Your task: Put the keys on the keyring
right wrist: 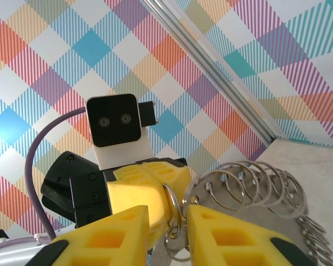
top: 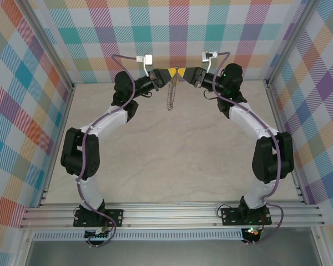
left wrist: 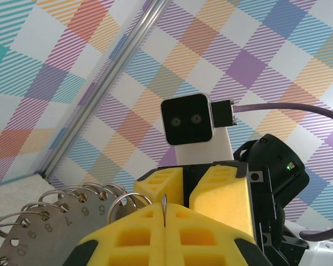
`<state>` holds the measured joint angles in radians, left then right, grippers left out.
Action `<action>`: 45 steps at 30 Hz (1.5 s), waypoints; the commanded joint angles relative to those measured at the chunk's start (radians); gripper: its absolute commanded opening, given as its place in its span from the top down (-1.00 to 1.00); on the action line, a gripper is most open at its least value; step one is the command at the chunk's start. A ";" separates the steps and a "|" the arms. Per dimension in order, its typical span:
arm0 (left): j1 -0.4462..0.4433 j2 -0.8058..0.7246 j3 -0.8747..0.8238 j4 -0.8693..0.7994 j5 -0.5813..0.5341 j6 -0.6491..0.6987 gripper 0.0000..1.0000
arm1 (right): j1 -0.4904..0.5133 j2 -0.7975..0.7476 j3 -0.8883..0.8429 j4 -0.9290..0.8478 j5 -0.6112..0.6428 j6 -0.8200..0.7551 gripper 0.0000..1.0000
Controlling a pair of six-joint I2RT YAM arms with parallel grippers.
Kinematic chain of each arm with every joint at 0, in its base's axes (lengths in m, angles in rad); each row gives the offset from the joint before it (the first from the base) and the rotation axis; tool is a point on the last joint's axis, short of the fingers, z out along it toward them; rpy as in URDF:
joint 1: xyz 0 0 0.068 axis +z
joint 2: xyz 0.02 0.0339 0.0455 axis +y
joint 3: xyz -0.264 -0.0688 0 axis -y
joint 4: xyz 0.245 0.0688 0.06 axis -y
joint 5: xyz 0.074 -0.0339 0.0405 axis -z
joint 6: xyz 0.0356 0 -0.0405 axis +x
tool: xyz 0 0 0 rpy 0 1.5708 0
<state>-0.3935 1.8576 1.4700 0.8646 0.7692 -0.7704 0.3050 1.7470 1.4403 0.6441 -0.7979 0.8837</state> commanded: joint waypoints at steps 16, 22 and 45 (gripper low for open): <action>-0.015 -0.008 0.040 0.020 0.002 0.011 1.00 | 0.017 0.028 0.063 0.009 -0.018 -0.005 1.00; -0.001 -0.047 0.036 -0.086 -0.029 0.087 0.46 | -0.002 0.038 0.113 -0.107 -0.051 -0.087 1.00; 0.079 -0.067 0.174 -0.403 0.148 0.243 0.16 | -0.054 0.189 0.523 -0.834 -0.400 -0.566 1.00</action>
<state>-0.3214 1.8034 1.5963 0.5175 0.8467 -0.5777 0.2489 1.9194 1.9125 -0.0685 -1.1301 0.4221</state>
